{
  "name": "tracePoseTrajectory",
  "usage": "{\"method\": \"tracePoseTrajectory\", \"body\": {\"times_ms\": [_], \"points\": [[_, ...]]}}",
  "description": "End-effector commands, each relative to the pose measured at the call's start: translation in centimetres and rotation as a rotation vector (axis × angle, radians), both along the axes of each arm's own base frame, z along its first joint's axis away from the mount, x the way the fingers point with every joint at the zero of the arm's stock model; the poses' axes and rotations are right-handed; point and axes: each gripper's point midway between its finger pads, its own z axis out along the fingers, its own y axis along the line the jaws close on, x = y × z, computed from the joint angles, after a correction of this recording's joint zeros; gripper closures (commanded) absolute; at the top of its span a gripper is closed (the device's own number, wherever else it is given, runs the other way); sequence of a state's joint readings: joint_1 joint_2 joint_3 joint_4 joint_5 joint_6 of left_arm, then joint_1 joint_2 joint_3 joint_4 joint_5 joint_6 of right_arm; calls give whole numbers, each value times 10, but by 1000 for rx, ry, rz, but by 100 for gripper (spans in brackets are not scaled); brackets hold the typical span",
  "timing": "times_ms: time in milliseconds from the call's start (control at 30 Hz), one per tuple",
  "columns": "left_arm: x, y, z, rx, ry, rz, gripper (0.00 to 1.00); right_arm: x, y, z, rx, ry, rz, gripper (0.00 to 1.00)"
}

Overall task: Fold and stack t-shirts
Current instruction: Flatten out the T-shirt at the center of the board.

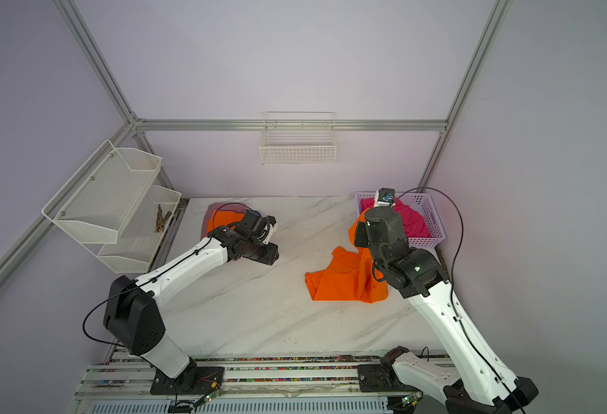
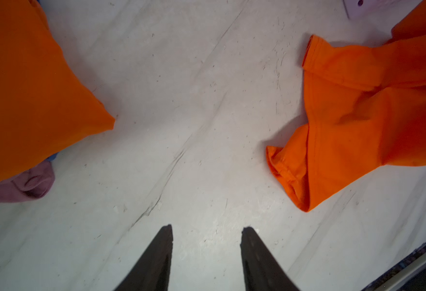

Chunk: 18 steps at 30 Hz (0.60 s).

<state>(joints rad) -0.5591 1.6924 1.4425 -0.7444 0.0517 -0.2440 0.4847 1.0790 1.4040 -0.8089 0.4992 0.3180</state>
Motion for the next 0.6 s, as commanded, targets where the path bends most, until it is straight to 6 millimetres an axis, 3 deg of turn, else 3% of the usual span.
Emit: {"method": "tracePoseTrajectory", "body": {"times_ms": [0, 233, 400, 567], "points": [[34, -35, 29, -74, -141, -151, 44, -4, -6, 8, 24, -31, -30, 100], [64, -100, -18, -223, 5, -259, 46, -9, -10, 9, 49, -30, -47, 100], [66, -151, -45, -274, 86, -334, 48, -11, -10, 7, 52, -24, -45, 100], [71, -180, -67, -370, 183, -328, 49, -15, -13, 10, 50, -26, -50, 100]]}}
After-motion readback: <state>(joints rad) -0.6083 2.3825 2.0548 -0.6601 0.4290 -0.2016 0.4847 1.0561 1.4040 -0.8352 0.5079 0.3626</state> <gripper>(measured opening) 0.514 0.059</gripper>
